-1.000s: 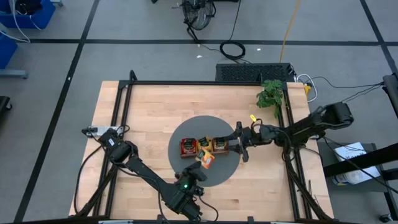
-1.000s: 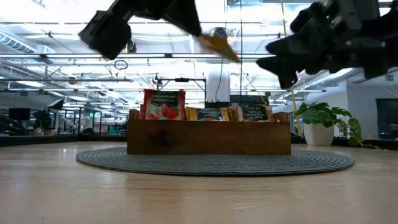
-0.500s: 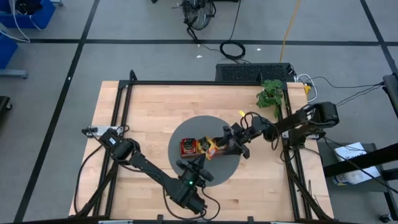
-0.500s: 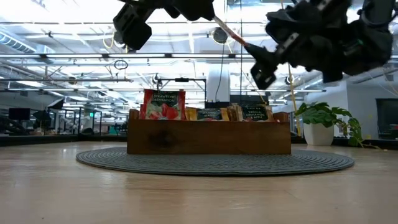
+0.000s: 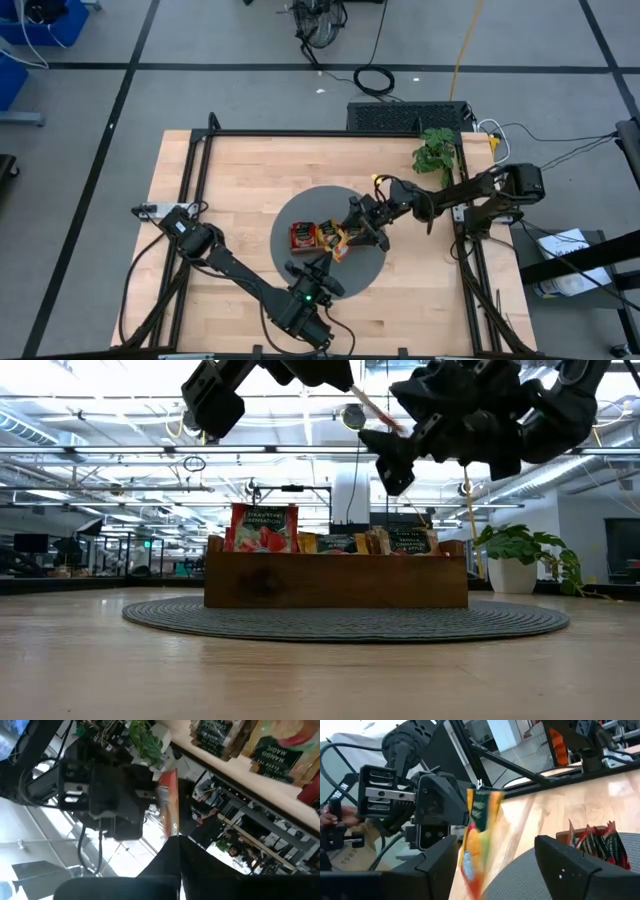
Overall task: Pick & Place Tea
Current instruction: Put the yellow tea bag into the middle section of the wooden organizer
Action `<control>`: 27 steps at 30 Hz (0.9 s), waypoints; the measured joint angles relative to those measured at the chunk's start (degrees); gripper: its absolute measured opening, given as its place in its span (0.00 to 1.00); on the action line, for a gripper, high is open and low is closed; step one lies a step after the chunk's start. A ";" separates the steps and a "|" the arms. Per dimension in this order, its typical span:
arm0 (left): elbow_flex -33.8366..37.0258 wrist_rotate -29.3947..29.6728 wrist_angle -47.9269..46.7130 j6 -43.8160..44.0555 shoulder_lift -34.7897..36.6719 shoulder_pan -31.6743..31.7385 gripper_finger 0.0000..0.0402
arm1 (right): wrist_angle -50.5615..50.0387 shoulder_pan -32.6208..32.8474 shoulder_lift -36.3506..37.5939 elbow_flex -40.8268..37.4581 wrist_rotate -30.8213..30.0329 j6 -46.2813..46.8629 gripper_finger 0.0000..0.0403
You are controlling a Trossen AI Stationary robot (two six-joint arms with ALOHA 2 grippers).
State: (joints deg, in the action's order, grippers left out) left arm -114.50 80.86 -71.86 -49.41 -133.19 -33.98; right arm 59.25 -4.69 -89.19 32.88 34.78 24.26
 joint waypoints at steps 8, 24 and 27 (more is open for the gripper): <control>0.00 -2.02 1.94 -0.17 0.02 0.05 0.00 | -7.81 1.37 0.00 2.78 -0.08 -3.92 0.55; 0.00 -2.45 3.12 -0.04 0.02 0.31 0.00 | -9.01 1.79 0.00 2.84 0.17 -8.49 0.02; 0.00 -2.47 3.20 0.28 0.02 0.31 0.00 | -9.00 1.82 0.00 2.84 2.40 -9.90 0.01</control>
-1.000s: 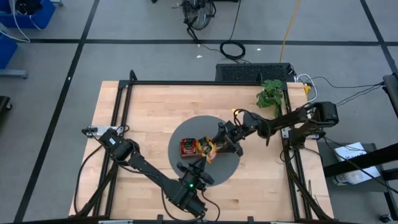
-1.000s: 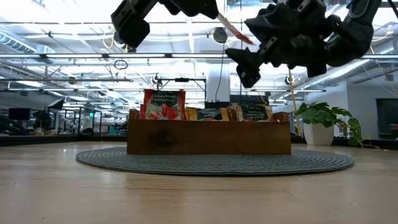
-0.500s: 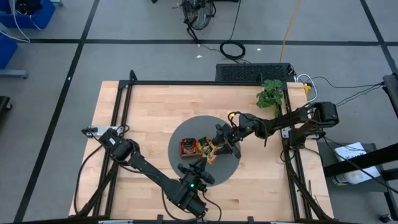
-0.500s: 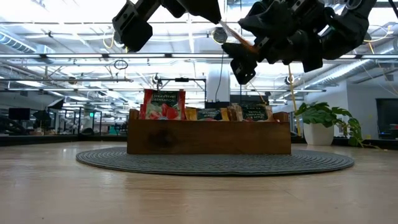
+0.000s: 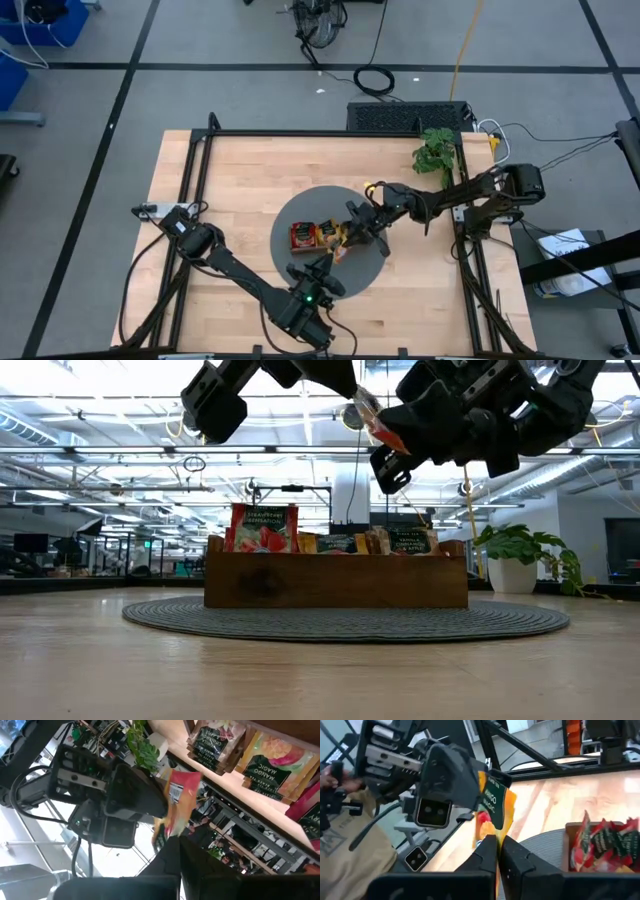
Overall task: Pick & Place Tea
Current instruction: Put the yellow tea bag into the middle section of the wooden organizer
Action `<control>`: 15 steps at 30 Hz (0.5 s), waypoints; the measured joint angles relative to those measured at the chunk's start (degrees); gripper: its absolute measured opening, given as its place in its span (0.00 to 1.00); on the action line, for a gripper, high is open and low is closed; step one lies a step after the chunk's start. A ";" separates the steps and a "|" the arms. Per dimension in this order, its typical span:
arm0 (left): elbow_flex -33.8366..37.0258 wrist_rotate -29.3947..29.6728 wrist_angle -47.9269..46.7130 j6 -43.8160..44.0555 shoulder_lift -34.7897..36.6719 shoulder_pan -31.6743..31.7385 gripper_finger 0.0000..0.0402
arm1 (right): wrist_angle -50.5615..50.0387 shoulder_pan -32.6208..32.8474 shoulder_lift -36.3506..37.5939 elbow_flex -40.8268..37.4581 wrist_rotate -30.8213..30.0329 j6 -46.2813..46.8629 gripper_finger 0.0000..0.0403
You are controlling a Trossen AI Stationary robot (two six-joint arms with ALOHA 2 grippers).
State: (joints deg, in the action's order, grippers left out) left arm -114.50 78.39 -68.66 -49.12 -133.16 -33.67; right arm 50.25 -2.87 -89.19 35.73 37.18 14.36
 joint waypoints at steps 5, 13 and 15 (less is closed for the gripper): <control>0.00 -0.66 2.24 12.39 0.02 0.13 0.00 | 0.27 1.09 0.00 0.00 -1.25 -1.59 0.00; -0.02 -18.99 2.80 53.04 4.93 0.66 0.18 | -0.13 1.11 -0.02 0.00 -6.00 -3.12 0.00; -0.02 -25.93 2.48 59.69 7.20 1.43 0.26 | -0.27 1.11 -0.02 0.00 -7.28 -3.23 0.00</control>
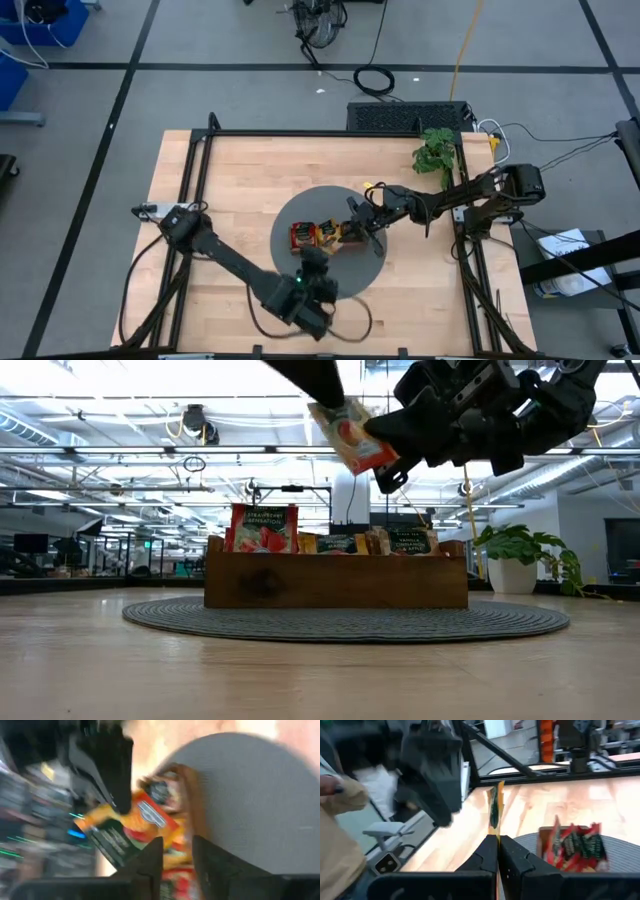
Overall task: Pick & Place Tea
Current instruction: Put the yellow tea bag into the middle section of the wooden organizer
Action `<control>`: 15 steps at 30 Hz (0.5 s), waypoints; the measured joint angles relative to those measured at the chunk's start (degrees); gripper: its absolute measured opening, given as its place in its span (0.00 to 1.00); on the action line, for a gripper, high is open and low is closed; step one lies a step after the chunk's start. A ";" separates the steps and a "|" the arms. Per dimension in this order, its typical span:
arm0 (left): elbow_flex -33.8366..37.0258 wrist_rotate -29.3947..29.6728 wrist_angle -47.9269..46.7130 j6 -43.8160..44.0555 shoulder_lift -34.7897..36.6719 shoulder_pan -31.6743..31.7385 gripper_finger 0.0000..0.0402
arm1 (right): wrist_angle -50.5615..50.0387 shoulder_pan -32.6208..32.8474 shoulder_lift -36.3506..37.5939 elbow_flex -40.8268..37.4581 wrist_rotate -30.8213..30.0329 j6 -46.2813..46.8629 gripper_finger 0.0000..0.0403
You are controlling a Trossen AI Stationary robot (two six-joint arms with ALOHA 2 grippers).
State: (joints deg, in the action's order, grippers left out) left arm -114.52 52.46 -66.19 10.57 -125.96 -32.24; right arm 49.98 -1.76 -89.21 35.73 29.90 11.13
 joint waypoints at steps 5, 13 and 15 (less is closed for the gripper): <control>-0.04 -7.69 -0.21 10.17 4.19 1.35 0.37 | -2.09 0.15 0.00 0.00 -8.55 -2.19 0.00; -0.04 2.15 -1.36 13.62 7.10 -0.92 0.38 | -6.77 6.85 0.00 0.00 -39.62 -7.21 0.00; -0.03 3.91 -1.50 14.08 7.11 -1.73 0.36 | -7.27 8.62 0.00 0.00 -42.37 -7.32 0.00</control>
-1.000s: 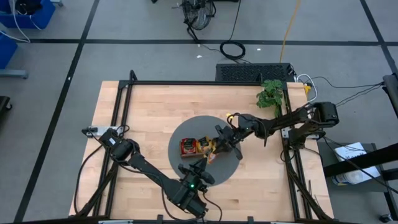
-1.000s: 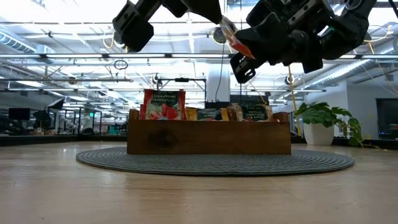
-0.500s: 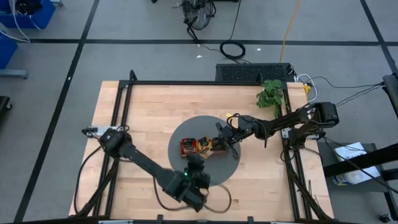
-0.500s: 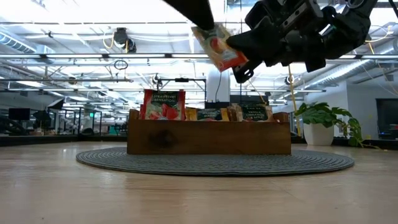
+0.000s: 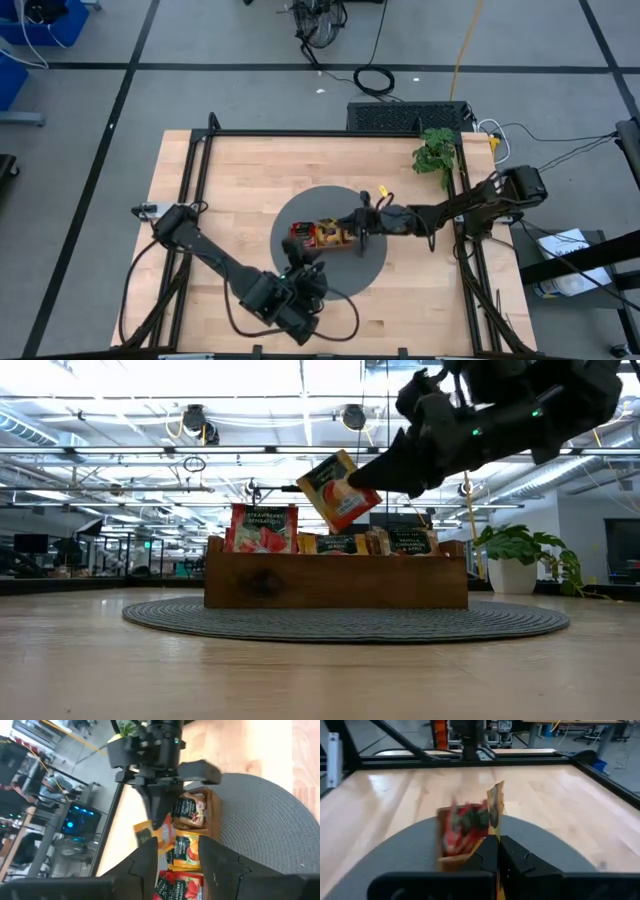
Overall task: Pick & Place Tea
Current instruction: Put the yellow tea bag into the middle section of the wooden organizer
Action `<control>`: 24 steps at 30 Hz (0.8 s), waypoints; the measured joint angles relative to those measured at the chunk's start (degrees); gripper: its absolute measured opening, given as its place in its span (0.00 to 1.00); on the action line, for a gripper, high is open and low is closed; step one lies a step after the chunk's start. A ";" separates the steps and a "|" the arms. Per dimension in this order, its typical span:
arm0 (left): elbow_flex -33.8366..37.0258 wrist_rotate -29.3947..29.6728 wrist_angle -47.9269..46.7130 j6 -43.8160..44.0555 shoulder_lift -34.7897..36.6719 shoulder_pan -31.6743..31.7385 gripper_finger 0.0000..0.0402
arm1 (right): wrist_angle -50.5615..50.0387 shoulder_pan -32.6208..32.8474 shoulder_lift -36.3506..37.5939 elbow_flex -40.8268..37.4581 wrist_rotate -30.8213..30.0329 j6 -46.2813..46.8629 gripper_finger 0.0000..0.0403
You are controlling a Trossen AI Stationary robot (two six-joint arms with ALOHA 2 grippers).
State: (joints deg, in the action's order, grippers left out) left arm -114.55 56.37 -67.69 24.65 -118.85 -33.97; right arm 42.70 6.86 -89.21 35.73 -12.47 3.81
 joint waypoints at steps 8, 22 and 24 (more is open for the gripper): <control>0.01 0.62 0.20 0.01 -0.02 -1.67 0.33 | -0.84 7.38 0.00 0.00 -7.84 0.39 0.00; 0.12 -35.50 18.95 -30.28 6.60 3.58 0.33 | 6.04 6.94 -8.93 -0.03 -9.93 3.00 0.00; 0.13 -39.49 19.42 -31.56 8.66 5.24 0.33 | 6.18 6.96 -9.07 -0.03 -9.70 3.30 0.00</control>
State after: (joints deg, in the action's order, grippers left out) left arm -114.43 16.88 -48.27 -6.91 -110.19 -28.73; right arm 48.88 13.82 -98.28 35.70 -22.17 7.11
